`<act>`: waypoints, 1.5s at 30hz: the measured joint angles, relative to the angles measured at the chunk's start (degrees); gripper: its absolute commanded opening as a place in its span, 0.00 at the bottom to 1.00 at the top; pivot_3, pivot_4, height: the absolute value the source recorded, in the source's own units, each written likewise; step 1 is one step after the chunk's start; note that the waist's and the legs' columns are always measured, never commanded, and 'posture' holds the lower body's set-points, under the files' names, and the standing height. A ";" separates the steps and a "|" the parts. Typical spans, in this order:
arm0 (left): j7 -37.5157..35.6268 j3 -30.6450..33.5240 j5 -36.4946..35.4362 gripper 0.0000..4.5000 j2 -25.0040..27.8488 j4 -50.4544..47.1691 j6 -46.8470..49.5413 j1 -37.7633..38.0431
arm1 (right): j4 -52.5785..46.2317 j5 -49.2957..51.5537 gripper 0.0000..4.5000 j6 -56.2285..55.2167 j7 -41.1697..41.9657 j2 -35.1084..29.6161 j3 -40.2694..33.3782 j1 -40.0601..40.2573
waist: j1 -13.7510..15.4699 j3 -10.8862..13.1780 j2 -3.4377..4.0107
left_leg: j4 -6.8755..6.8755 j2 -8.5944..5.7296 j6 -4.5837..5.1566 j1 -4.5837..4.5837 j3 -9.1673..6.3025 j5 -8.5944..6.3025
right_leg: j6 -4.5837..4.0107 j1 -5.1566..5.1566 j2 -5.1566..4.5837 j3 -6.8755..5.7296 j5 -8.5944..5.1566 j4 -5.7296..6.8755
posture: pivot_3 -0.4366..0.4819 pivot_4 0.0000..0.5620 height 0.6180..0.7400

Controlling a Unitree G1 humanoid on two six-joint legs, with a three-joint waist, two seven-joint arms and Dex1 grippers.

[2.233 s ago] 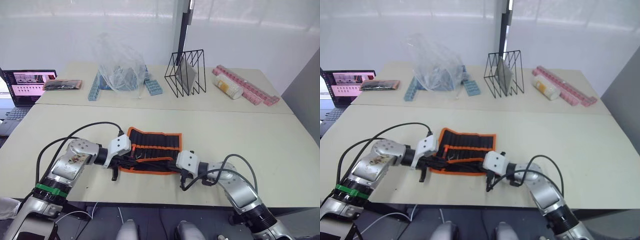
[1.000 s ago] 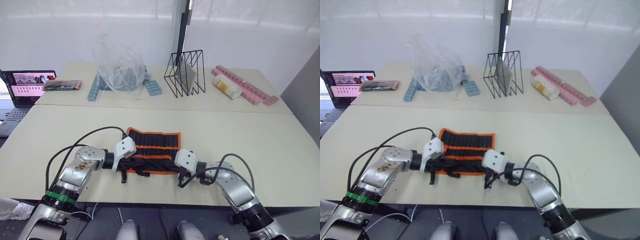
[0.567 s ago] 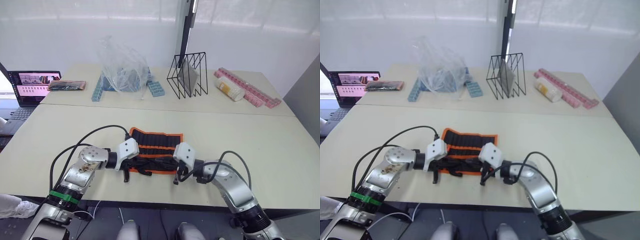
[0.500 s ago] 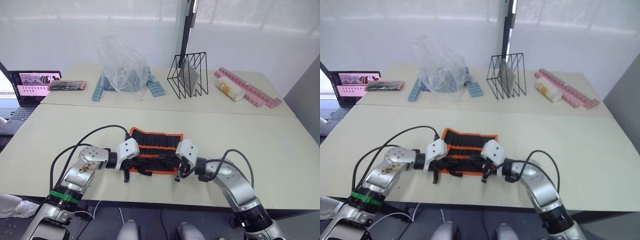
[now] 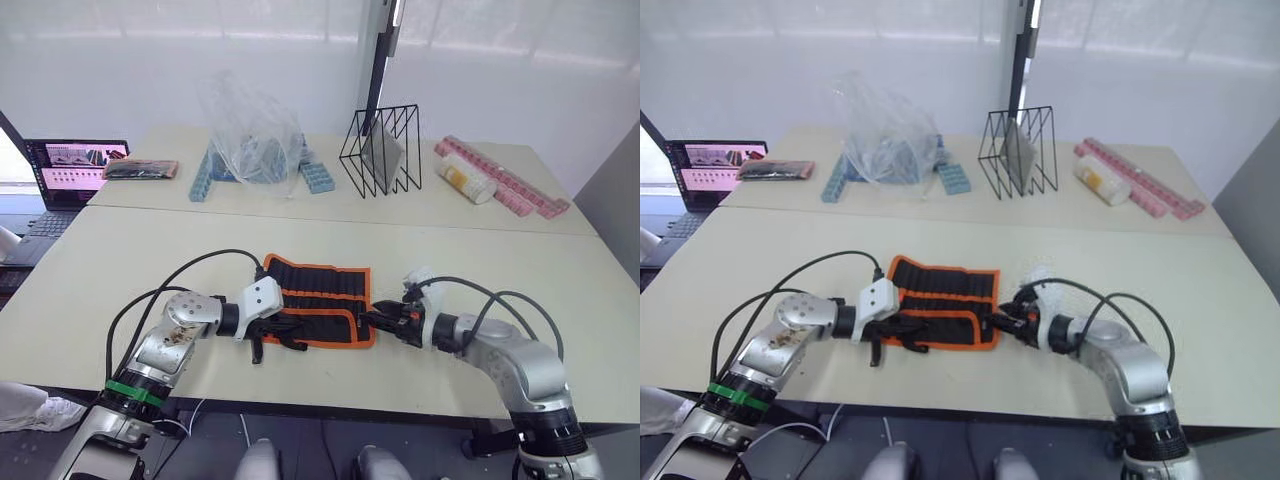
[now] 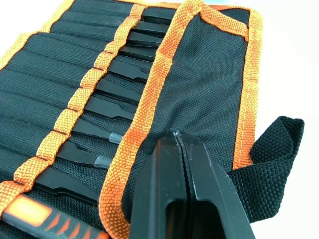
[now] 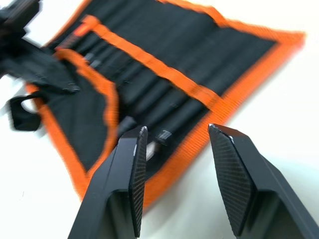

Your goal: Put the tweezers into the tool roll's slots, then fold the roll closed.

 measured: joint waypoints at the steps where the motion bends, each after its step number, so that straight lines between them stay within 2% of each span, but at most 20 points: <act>1: 0.00 -0.02 0.06 0.00 -0.08 0.01 -0.03 -0.03 | 0.91 0.88 0.48 2.02 -0.64 0.36 -0.63 -0.60 | 0.04 0.00 0.00 | 0.00 -0.01 0.00 -0.01 0.00 0.00 | 0.00 0.00 -0.01 0.00 0.00 0.00 | 0.48 0.27 0.54; 8: -0.01 -0.11 0.16 0.00 -0.13 0.06 -0.17 -0.11 | 1.85 7.88 0.48 13.56 -1.72 0.53 -5.80 -2.52 | 0.12 -0.01 0.04 | -0.01 -0.03 0.01 -0.04 -0.03 0.00 | 0.02 0.00 -0.03 0.00 -0.01 -0.04 | 0.48 0.27 0.54; 19: -0.01 -0.08 0.50 0.00 -0.06 0.51 -1.38 -0.09 | 5.14 10.77 0.48 16.79 -5.30 4.72 -8.99 -4.63 | -0.06 -0.02 0.05 | -0.05 -0.03 0.01 -0.02 -0.02 0.00 | 0.03 0.00 -0.02 0.00 -0.02 -0.10 | 0.48 0.27 0.54; 25: -0.02 -0.12 0.74 0.00 -0.08 0.47 -1.67 -0.09 | 5.77 11.15 0.48 16.61 -5.42 4.32 -9.07 -4.85 | -0.03 -0.02 0.06 | -0.06 -0.03 0.01 -0.03 -0.03 0.00 | 0.03 0.00 -0.03 0.00 -0.02 -0.13 | 0.48 0.27 0.54; 32: -0.13 -0.21 0.76 0.00 -0.10 0.28 -1.84 -0.11 | 5.92 11.36 0.48 12.48 -4.45 0.57 -10.21 -2.98 | 0.05 -0.01 0.09 | -0.19 -0.03 0.05 -0.13 -0.02 0.03 | 0.05 0.02 -0.03 0.00 -0.03 -0.51 | 0.48 0.27 0.54; 37: -0.48 -0.14 0.82 0.00 0.28 0.19 -1.96 -0.04 | -2.99 13.70 0.48 4.68 -0.06 0.42 -11.03 0.51 | -0.24 -0.02 0.30 | -0.36 -0.03 0.05 -0.12 -0.02 0.03 | 0.06 0.01 -0.03 0.01 -0.03 -0.58 | 0.48 0.27 0.54; 39: -0.47 -0.16 0.82 0.00 0.25 0.19 -2.09 -0.03 | -7.17 14.62 0.36 2.45 1.78 0.64 -9.12 1.99 | -0.23 -0.01 0.33 | -0.36 -0.03 0.06 -0.13 -0.02 0.03 | 0.07 0.02 -0.03 0.00 -0.03 -0.59 | 0.48 0.27 0.54; 42: -0.58 -0.16 0.83 0.00 0.29 0.18 -2.12 -0.03 | -12.99 13.72 0.14 -1.05 3.47 0.63 -1.46 4.89 | -0.27 0.00 0.34 | -0.37 -0.03 0.06 -0.13 -0.02 0.03 | 0.07 0.02 -0.03 0.01 -0.04 -0.62 | 0.48 0.27 0.54; 44: -0.54 -0.15 0.87 0.00 0.28 0.21 -2.12 -0.04 | -14.71 9.69 0.00 -4.79 3.74 0.04 4.97 5.36 | -0.27 0.00 0.34 | -0.37 -0.03 0.06 -0.12 -0.02 0.04 | 0.07 0.02 -0.03 0.00 -0.04 -0.64 | 0.48 0.27 0.54; 45: -0.54 -0.15 0.87 0.00 0.28 0.21 -2.12 -0.04 | -14.97 7.40 0.00 -6.86 3.69 -0.27 7.83 5.36 | -0.27 0.00 0.34 | -0.37 -0.03 0.06 -0.12 -0.02 0.04 | 0.08 0.01 -0.03 0.00 -0.04 -0.64 | 0.48 0.27 0.54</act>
